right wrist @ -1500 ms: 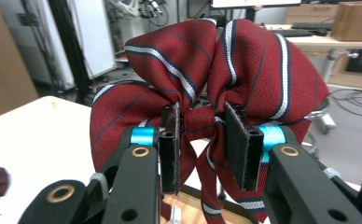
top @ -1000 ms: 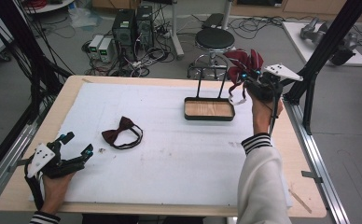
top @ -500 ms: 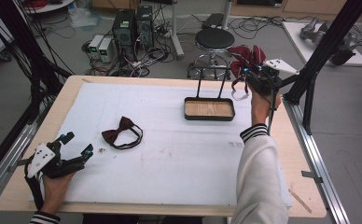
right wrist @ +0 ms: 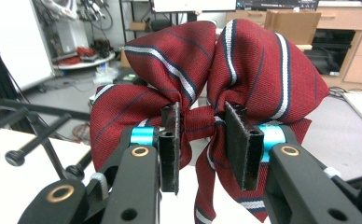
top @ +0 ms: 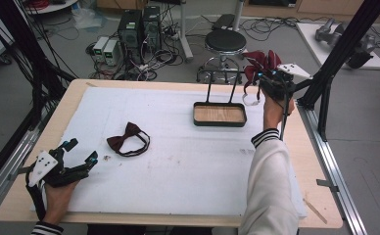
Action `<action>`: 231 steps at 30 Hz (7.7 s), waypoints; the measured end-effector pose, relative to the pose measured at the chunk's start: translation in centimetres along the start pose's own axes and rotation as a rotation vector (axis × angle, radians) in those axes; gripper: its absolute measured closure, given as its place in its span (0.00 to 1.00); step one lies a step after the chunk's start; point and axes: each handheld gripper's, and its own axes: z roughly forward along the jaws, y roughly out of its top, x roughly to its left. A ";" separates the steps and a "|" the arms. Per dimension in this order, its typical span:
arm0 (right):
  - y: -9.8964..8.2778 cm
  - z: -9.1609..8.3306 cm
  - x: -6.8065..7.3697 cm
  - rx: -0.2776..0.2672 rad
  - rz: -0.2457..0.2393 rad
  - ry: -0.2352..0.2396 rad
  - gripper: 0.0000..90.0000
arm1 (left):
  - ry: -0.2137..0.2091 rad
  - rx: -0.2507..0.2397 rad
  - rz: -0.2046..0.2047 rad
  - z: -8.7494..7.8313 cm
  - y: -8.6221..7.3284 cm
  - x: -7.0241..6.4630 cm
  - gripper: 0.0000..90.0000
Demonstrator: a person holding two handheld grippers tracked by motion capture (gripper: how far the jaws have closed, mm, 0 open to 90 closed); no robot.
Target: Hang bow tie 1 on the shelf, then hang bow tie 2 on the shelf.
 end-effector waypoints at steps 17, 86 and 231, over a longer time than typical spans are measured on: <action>-1.4 -0.2 -2.4 0.104 0.015 -0.063 0.76 | 0.001 0.000 0.000 0.0 0.0 0.0 0.15; 0.6 -6.6 0.6 0.108 0.029 0.248 0.13 | -0.001 -0.005 -0.005 0.0 0.0 0.0 0.15; -11.6 -11.3 9.0 0.097 -0.028 0.631 0.11 | -0.320 0.901 0.113 12.9 3.2 2.9 0.36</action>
